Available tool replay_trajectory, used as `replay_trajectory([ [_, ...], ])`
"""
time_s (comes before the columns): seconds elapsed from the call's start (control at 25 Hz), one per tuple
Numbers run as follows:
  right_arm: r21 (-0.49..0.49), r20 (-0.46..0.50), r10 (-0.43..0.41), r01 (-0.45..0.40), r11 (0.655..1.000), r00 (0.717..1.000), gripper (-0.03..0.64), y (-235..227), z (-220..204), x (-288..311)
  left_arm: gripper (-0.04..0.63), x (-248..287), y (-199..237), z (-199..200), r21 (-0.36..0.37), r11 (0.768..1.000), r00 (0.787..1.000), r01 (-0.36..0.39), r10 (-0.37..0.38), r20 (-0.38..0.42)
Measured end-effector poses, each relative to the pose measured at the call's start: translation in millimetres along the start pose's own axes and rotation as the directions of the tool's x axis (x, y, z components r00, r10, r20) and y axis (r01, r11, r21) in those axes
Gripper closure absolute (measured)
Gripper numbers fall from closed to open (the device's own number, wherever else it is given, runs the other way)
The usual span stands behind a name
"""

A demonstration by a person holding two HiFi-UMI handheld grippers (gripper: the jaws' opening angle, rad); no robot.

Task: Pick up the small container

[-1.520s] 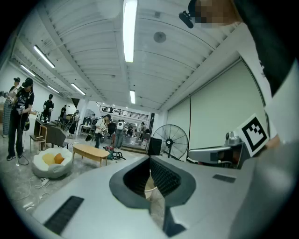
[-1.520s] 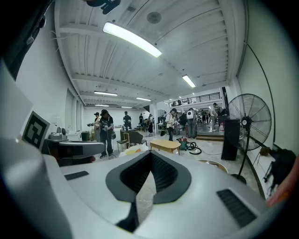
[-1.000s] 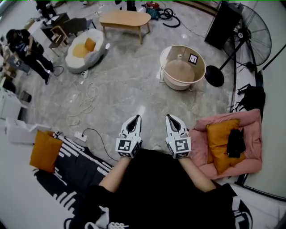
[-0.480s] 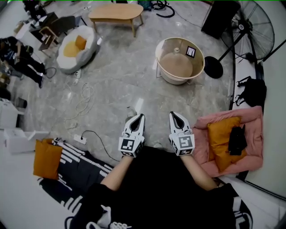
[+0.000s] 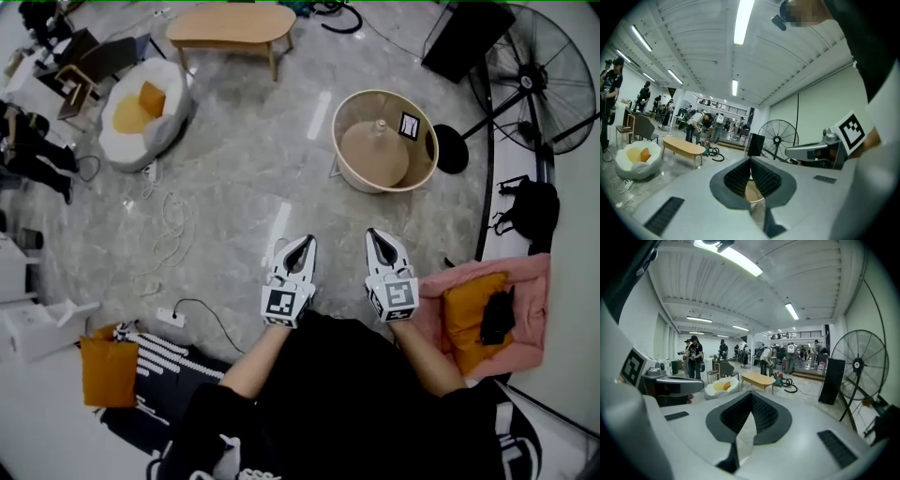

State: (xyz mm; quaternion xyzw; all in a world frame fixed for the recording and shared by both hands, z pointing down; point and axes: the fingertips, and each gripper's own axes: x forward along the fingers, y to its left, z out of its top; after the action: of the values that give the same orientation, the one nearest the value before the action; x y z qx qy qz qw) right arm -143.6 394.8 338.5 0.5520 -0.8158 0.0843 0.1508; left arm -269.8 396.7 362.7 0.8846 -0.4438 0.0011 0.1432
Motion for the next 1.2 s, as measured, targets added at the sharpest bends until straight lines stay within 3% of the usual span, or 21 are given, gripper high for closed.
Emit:
replay_trajectory([
  [0.12,0.027,-0.024,-0.004,0.004,1.0,1.0,0.601,-3,23,61,0.572,32,44,17,0.002,0.998,0.998,0.057,-0.056,-0.027],
  [0.32,-0.03,-0.07,-0.03,0.028,0.999,0.997,0.601,-1,51,143,0.572,74,100,39,0.018,0.988,0.987,0.154,-0.153,-0.053],
  [0.52,0.0,-0.072,-0.066,0.066,0.998,0.995,0.601,1,70,183,0.572,92,154,61,-0.001,0.99,0.99,0.141,-0.141,-0.029],
  [0.68,0.033,-0.106,-0.094,0.098,0.995,0.99,0.601,3,75,212,0.572,108,182,83,-0.006,0.985,0.985,0.174,-0.174,-0.014],
  [0.8,0.012,-0.098,-0.114,0.116,0.993,0.989,0.601,10,86,229,0.572,117,208,93,-0.033,0.984,0.985,0.173,-0.173,-0.005],
  [1.0,-0.006,-0.095,-0.123,0.123,0.992,0.988,0.601,11,96,249,0.572,122,247,106,-0.049,0.991,0.992,0.126,-0.125,0.034],
  [1.2,0.023,-0.07,-0.128,0.13,0.991,0.989,0.601,3,105,271,0.572,125,273,103,-0.066,0.995,0.997,0.075,-0.074,0.017],
])
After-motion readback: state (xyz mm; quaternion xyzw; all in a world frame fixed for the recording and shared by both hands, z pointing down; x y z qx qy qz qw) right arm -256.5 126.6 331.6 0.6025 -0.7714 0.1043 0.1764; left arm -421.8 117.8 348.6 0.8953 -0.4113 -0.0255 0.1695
